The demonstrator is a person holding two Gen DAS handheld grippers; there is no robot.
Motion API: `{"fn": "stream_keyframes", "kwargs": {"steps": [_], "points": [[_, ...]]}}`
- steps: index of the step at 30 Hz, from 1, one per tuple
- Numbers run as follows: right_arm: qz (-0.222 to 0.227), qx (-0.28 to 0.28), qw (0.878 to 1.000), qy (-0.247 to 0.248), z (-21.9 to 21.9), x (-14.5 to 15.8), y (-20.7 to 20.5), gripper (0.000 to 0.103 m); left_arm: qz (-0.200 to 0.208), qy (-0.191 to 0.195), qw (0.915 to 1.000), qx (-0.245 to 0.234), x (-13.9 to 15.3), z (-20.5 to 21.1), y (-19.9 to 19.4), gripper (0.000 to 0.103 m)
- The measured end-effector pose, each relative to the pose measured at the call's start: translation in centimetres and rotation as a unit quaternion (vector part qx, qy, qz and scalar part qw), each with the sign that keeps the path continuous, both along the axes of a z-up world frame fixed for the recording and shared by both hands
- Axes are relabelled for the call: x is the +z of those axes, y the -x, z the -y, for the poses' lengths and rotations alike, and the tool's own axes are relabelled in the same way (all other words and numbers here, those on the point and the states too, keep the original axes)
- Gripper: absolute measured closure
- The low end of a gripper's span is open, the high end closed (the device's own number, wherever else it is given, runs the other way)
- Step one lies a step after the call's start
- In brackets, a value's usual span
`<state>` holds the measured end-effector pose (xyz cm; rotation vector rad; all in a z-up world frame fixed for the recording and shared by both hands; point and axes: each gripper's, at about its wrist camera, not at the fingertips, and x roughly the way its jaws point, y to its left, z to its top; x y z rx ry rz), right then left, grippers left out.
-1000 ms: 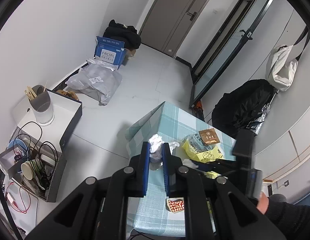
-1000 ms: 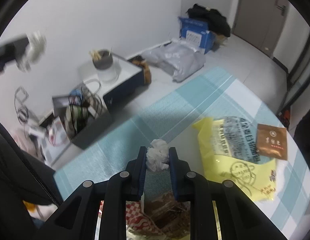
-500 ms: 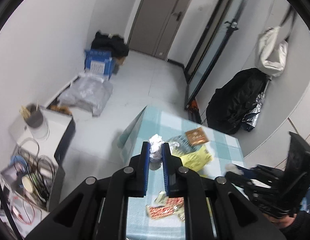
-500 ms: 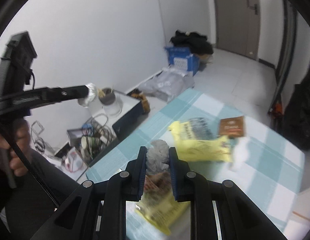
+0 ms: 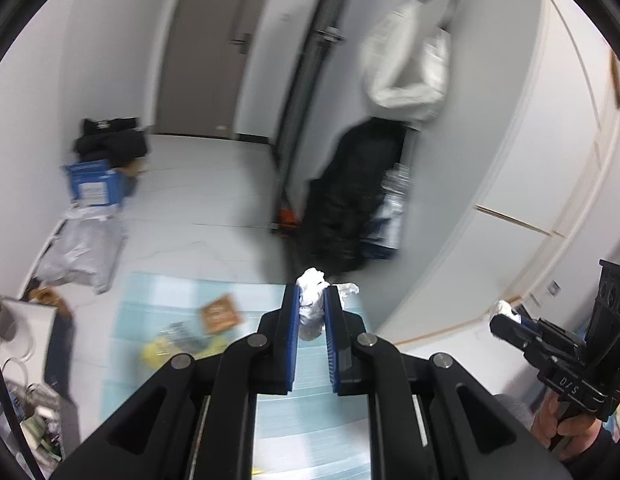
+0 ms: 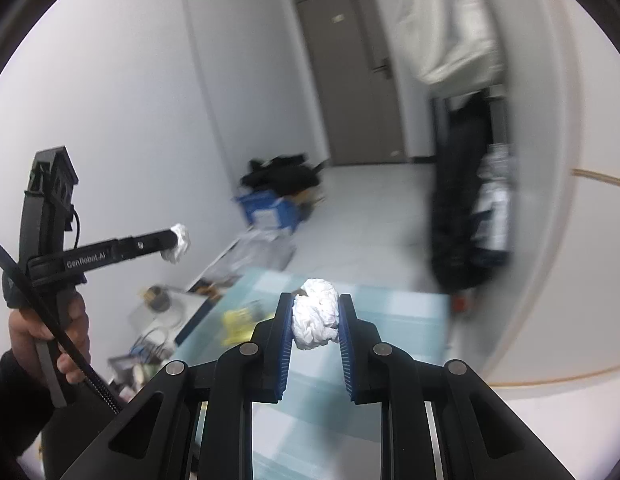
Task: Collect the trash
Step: 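Carry both held tissues over the white round trash bin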
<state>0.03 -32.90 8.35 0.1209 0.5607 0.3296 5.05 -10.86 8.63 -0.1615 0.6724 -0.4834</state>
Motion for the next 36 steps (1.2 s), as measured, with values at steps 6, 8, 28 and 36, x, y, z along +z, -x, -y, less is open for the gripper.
{"fn": "stream_keyframes", "kwargs": {"steps": [6, 8, 28, 36], "points": [[0.012, -0.094, 0.995, -0.01, 9.4, 0.9, 2.9, 0.083, 0.002, -0.008, 0.9967, -0.081, 0.2, 7.8, 0.4, 0.095], [0.008, -0.132, 0.991, -0.018, 12.2, 0.5, 3.7, 0.083, -0.004, -0.011, 0.9944, -0.105, -0.2, 10.0, 0.6, 0.095], [-0.214, -0.308, 0.918, -0.132, 31.9, -19.8, 8.5, 0.083, -0.173, -0.139, 0.9321, -0.286, -14.3, 31.6, -2.4, 0.095], [-0.289, -0.297, 0.888, -0.197, 32.9, -28.6, 9.3, 0.083, -0.255, -0.229, 0.8675, -0.361, -22.1, 36.5, 0.8, 0.095]]}}
